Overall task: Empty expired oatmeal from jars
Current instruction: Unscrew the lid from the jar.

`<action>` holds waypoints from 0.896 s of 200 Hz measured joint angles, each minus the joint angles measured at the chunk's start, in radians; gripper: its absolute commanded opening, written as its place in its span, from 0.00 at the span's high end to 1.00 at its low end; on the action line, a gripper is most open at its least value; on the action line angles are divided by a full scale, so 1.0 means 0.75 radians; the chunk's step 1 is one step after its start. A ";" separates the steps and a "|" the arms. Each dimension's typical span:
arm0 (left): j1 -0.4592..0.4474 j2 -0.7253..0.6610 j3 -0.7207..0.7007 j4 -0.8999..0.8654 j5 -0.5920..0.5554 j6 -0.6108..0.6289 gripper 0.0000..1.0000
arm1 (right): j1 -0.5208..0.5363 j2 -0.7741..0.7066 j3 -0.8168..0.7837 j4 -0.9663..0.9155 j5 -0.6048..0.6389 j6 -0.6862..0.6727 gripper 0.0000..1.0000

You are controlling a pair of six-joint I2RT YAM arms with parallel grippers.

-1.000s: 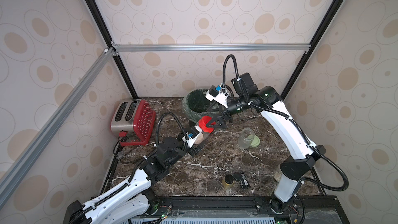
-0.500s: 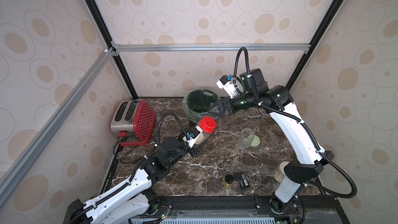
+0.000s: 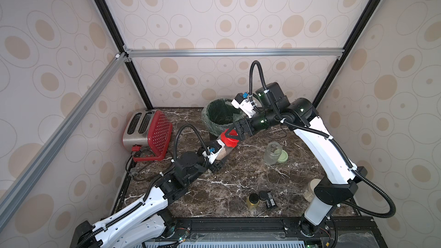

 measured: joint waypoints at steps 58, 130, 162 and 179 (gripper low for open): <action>0.000 -0.001 0.000 -0.001 0.001 0.001 0.60 | 0.012 0.001 -0.047 -0.008 0.002 -0.028 0.10; 0.000 -0.003 0.000 -0.022 -0.006 0.006 0.60 | 0.017 0.023 -0.047 -0.006 -0.080 -0.133 0.41; 0.000 -0.013 0.000 -0.018 0.006 0.012 0.60 | -0.017 0.037 -0.021 -0.058 -0.202 -0.479 0.64; -0.004 -0.013 0.000 -0.016 0.023 0.014 0.61 | -0.054 0.046 -0.014 -0.108 -0.296 -0.746 0.57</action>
